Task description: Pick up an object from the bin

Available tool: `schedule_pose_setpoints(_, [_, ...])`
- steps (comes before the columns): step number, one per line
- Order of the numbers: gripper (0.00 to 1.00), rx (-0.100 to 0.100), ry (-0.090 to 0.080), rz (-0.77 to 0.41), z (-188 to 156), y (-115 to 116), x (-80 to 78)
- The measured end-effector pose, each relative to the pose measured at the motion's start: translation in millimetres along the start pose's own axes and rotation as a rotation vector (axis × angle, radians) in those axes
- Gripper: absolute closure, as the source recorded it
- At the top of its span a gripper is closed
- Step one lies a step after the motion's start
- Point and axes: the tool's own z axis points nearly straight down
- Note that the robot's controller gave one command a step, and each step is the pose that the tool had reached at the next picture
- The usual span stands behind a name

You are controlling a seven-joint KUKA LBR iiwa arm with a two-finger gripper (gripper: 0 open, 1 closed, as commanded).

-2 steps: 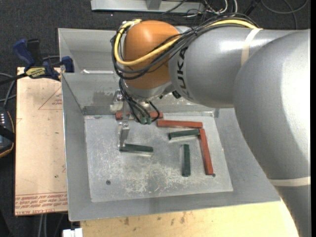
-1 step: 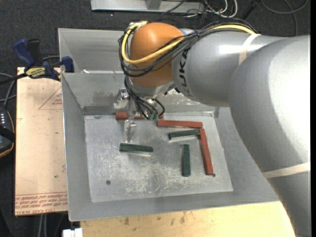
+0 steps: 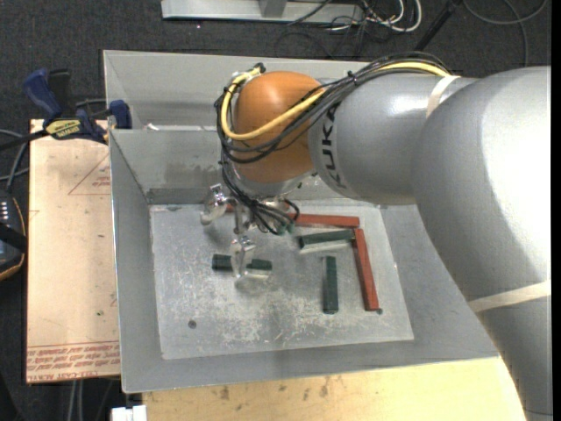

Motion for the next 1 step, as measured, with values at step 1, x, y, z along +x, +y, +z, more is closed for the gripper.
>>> schedule_pose_setpoints(1, [1.00,0.000,-0.020,-0.070,15.7,-5.3,72.5])
